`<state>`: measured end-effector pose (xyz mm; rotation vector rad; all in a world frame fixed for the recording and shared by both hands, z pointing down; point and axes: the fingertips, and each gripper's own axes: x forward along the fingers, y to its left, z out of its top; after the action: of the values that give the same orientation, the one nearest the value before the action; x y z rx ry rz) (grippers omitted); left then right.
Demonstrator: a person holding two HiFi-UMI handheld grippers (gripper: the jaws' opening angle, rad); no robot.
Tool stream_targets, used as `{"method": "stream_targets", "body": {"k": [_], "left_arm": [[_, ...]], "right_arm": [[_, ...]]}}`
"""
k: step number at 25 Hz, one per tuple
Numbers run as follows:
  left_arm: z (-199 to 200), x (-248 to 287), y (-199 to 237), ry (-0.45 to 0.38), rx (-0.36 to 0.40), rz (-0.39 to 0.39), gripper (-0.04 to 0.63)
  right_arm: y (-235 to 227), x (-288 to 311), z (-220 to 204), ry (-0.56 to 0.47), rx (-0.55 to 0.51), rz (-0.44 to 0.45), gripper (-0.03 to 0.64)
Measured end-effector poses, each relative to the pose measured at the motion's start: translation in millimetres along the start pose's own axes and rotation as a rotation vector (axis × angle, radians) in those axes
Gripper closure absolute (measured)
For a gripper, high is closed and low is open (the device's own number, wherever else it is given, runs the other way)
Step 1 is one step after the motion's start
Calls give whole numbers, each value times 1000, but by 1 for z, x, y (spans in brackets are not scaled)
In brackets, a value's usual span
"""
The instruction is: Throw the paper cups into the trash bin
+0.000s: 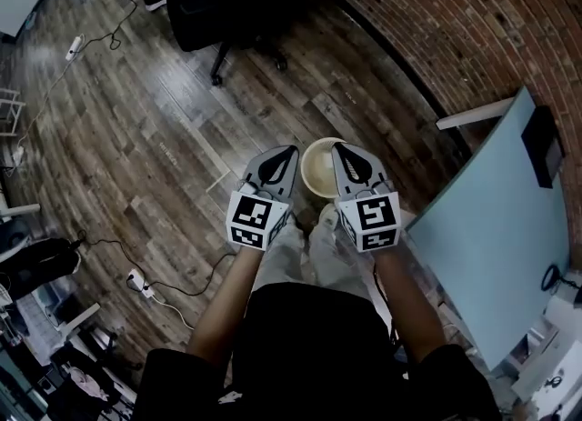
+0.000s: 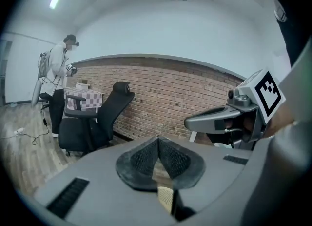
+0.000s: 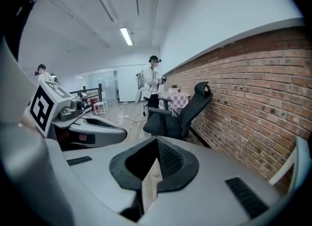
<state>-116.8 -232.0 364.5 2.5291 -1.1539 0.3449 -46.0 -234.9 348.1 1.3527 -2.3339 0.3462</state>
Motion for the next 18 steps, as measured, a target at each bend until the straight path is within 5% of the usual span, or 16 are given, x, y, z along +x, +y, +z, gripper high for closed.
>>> {"method": "stream_targets", "body": {"k": [18], "left_arm": [[81,-67,-10,-176,-3,-9,586]], "right_arm": [[29,-72,98,-179,-41,-53,612]]}}
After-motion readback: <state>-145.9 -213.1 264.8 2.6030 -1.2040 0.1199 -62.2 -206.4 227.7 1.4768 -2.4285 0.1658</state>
